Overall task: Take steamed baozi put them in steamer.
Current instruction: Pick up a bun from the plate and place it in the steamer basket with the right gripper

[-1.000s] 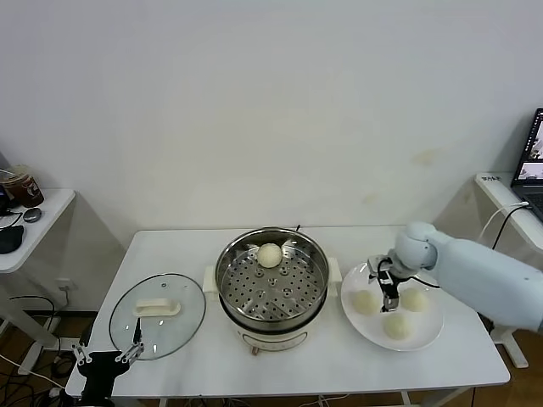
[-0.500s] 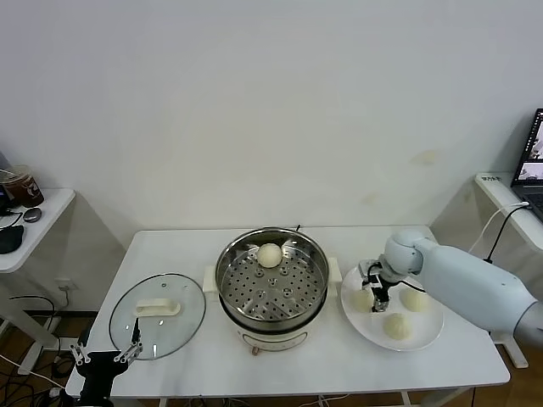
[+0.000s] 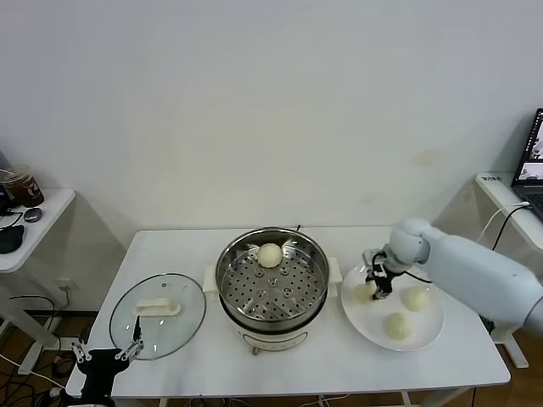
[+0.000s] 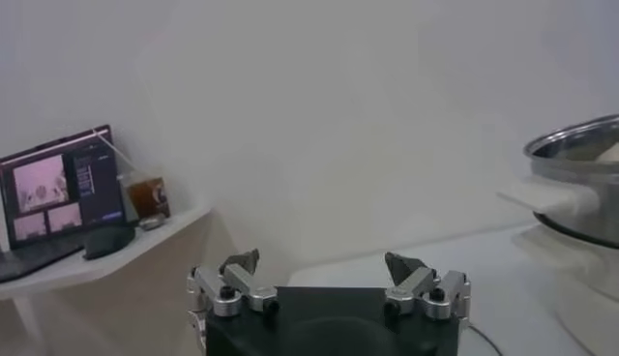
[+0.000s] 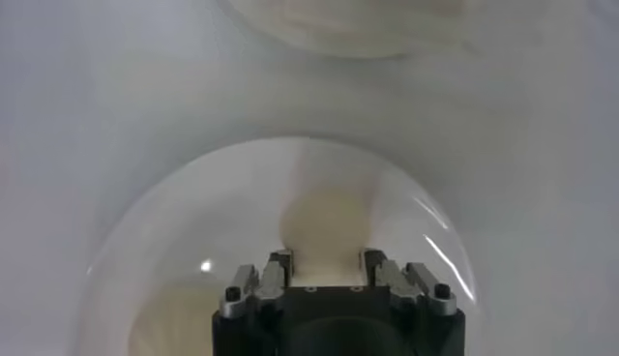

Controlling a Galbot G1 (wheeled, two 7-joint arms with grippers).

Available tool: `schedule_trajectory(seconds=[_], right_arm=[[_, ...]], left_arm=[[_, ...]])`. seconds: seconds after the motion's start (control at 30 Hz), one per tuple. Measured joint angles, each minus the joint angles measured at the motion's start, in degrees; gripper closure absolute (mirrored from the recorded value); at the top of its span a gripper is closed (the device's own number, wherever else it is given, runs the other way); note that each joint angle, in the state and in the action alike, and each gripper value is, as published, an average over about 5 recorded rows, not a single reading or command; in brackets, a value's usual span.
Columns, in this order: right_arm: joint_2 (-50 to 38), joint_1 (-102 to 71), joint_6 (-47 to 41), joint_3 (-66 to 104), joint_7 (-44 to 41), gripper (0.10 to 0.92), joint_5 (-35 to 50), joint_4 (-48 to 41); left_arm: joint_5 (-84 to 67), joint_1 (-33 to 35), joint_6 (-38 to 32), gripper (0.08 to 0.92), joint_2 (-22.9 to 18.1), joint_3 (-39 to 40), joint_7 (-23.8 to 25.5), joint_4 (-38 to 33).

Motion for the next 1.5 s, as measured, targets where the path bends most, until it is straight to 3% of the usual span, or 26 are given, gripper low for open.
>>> schedule_trajectory(seconds=[0.33,0.67,1.1,1.5], right_arm=[[0.67,22.24,-7.33,-13.01,2.04,0.542,13.59,8.68],[10.55,32.48,-15.99,-20.50,7.61,0.541,27.27,14.00],[26.16,27.48,-21.06,-21.96,12.96,0.541,33.15,8.54],[34.81,21.22,-22.54,-21.67,15.38,0.540,33.92,1.41]], left_arm=[[-0.79,-1.75,0.17,0.177,1.02,1.51,0.15,1.05],[-0.87,-2.35,0.16,0.177,1.47,1.66,0.24,1.23],[-0.78,-2.51,0.42,0.177,0.96,0.11,0.33,0.84],[-0.83,-2.24,0.26,0.177,0.65,-0.86,0.26,0.67]])
